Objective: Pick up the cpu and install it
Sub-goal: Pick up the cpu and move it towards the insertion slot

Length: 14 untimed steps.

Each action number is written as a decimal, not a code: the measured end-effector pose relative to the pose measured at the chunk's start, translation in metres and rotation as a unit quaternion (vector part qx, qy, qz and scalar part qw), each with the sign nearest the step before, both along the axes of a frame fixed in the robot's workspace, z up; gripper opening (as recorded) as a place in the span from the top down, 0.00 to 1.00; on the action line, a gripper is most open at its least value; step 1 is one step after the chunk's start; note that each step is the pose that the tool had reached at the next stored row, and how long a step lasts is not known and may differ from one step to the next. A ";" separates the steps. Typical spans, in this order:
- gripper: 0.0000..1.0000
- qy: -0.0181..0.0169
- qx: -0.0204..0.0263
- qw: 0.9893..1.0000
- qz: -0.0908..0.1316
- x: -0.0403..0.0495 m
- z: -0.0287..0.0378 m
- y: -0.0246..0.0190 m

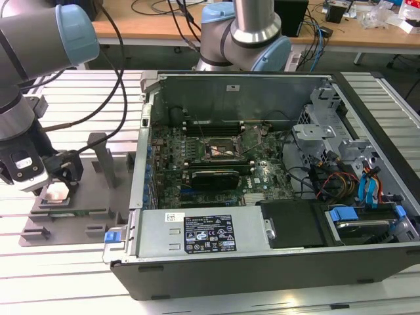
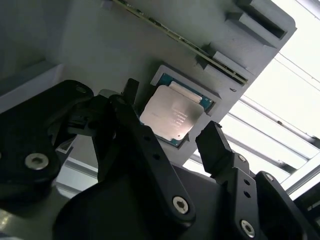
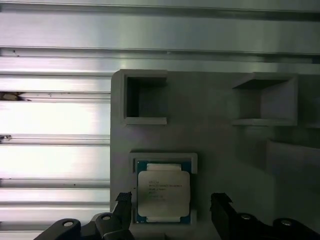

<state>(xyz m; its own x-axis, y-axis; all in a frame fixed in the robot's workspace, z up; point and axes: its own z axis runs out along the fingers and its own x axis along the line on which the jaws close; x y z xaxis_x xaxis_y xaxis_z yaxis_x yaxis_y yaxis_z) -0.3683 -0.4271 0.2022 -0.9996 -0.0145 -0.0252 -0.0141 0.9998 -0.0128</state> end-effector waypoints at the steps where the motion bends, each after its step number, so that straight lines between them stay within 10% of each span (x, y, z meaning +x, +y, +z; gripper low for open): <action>1: 0.26 0.000 0.000 1.000 0.000 0.0000 -0.0010 0.0000; 14: 0.26 0.000 0.000 1.000 0.010 0.0016 -0.0131 0.0028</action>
